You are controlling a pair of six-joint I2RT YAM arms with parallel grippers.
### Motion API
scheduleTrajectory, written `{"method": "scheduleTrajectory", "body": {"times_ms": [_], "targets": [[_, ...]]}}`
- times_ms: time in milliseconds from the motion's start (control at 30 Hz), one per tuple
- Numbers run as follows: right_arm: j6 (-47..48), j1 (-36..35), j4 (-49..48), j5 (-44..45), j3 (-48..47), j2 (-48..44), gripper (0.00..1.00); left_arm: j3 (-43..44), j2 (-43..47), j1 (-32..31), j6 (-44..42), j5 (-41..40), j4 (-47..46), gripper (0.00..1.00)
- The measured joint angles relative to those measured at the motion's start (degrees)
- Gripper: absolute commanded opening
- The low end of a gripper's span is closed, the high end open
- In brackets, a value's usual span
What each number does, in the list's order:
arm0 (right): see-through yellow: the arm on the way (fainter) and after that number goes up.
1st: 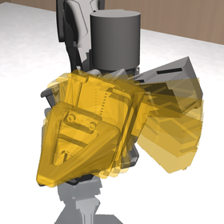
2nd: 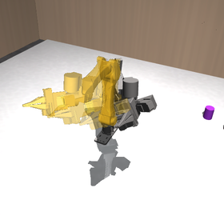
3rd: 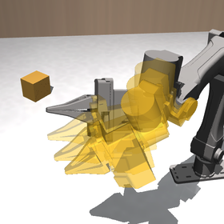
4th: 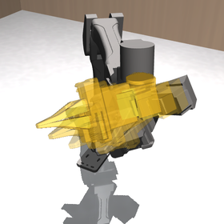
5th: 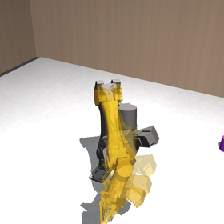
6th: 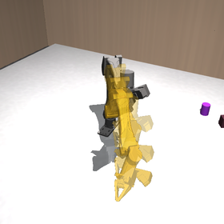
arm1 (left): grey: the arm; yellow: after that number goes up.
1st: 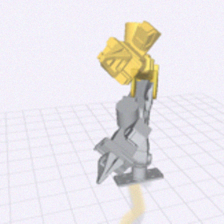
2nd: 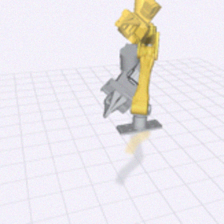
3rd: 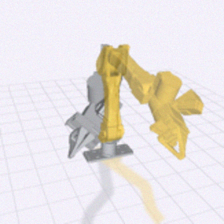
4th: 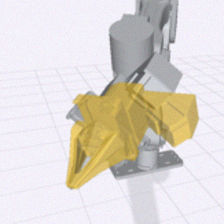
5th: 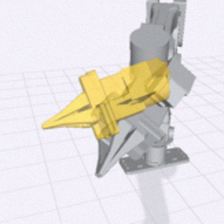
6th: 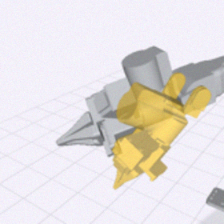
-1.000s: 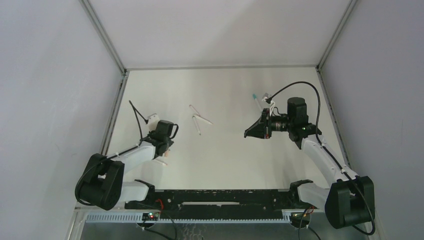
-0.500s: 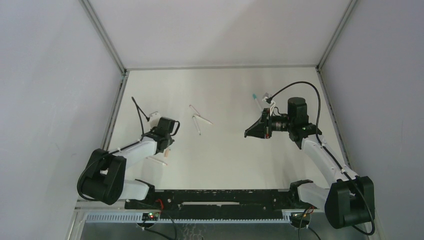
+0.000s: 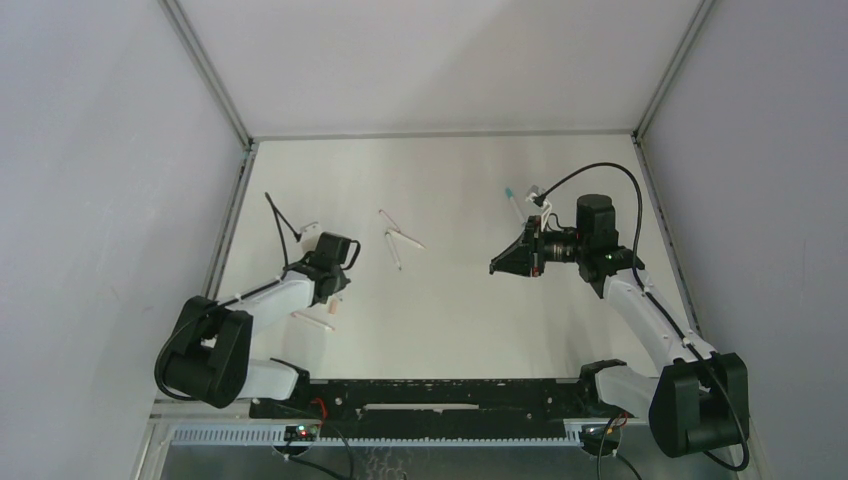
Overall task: Insert the pens into the pen caps
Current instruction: Pick up the pen from the center of the board.
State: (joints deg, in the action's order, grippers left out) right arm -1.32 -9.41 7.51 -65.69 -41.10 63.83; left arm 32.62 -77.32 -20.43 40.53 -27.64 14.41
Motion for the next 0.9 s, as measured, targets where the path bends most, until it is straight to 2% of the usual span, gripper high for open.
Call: {"method": "scheduleTrajectory", "body": {"times_ms": [433,900], "targets": [[-0.02,0.44,-0.02,-0.09,0.0,-0.33,0.0,-0.07,1.16,-0.13,0.04,5.49,-0.59,0.21],[-0.07,0.81,-0.04,-0.39,0.0,-0.57,0.0,-0.28,-0.72,-4.85,0.76,5.22,-3.28,0.22]]}}
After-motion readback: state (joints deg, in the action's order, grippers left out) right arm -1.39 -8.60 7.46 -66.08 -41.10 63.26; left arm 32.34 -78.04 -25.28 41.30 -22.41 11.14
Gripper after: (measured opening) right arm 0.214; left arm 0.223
